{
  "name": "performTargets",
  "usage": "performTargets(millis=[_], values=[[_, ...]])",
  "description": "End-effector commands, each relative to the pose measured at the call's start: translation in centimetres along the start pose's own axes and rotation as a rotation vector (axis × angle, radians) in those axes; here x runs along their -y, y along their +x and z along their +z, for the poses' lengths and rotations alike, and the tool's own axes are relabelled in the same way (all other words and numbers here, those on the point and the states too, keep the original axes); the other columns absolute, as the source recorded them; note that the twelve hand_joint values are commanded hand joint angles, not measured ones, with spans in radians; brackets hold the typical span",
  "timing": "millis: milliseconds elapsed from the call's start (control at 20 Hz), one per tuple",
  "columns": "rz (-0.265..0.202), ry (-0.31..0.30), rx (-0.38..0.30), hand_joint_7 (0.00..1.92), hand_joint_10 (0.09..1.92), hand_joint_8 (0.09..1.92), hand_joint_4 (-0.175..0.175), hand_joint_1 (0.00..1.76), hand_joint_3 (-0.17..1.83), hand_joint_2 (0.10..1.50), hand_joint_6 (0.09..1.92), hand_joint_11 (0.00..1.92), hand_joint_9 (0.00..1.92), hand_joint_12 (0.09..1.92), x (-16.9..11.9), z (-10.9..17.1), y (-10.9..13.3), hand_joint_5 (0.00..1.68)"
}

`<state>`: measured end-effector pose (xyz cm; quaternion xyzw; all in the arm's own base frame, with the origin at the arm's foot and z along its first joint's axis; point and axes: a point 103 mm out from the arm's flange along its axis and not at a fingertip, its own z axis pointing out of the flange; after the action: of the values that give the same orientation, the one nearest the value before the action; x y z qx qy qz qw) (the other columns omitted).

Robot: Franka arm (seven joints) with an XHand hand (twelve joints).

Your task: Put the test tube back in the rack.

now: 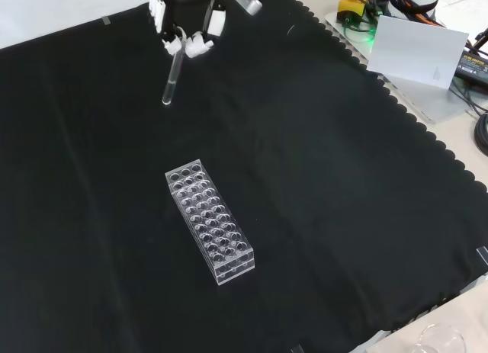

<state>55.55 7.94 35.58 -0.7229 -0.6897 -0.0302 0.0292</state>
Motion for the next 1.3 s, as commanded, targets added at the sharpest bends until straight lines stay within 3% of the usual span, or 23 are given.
performTargets(millis=[50,700,1300], values=[[-0.009,0.020,-0.014,1.42,0.71,0.66,-0.175,1.44,0.90,0.48,0.67,1.24,1.30,1.03,0.6,0.7,0.2,1.31],[-0.065,0.118,-0.073,1.42,0.71,0.66,-0.175,1.44,0.90,0.48,0.67,1.23,1.30,1.04,1.0,3.3,2.6,1.31],[-0.060,0.161,-0.058,1.42,0.71,0.66,-0.175,1.44,0.90,0.48,0.67,1.23,1.30,1.04,0.0,6.0,2.8,1.31]])
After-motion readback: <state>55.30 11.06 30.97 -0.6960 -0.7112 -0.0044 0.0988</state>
